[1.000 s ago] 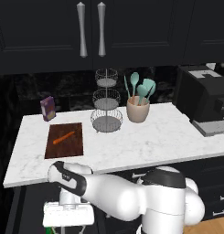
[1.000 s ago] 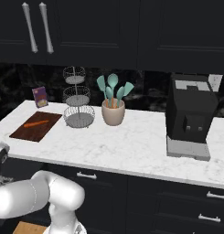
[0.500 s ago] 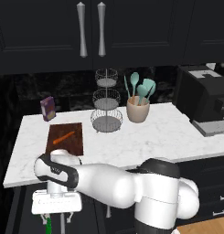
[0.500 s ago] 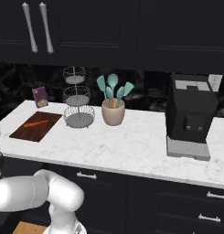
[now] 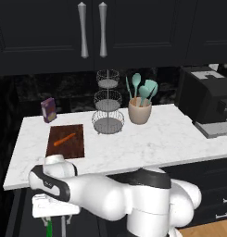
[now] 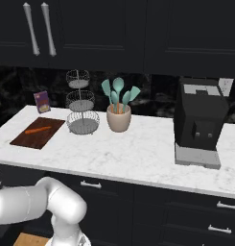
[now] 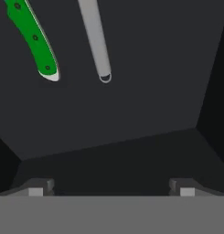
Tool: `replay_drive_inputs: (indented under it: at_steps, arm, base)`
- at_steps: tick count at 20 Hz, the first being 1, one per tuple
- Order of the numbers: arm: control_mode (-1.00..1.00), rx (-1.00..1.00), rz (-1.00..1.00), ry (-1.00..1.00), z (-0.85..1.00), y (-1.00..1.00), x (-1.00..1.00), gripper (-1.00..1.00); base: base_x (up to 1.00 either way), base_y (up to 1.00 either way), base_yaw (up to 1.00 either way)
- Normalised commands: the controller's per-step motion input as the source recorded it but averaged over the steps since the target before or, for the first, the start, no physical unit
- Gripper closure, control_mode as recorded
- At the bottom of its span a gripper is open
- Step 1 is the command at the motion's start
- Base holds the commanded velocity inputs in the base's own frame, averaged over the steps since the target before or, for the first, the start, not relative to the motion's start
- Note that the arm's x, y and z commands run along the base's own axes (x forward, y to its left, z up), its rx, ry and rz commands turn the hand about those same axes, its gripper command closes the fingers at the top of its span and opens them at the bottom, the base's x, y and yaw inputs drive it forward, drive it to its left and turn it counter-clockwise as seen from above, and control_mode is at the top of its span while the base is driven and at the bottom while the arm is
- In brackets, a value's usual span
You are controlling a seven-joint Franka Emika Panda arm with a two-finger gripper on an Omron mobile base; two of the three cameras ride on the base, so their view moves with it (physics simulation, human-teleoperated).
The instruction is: Place the appropriate cutting tool for cutting the carrot skin on the cutting board.
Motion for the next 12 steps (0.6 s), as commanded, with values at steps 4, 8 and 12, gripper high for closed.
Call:
replay_drive_inputs:
  at_steps: [4, 8, 12]
  arm:
    - [-1.00, 0.00, -0.05, -0.23, -0.27, -0.07, 0.27, -1.00]
    - [-1.00, 0.00, -0.03, -0.19, -0.40, -0.21, 0.01, -1.00]
    - [-1.00, -0.01, -0.01, -0.09, -0.44, -0.13, 0.00, -1.00]
  base:
    - [0.00, 0.00, 0.00]
    - [0.00, 0.00, 0.00]
    - [0.00, 0.00, 0.00]
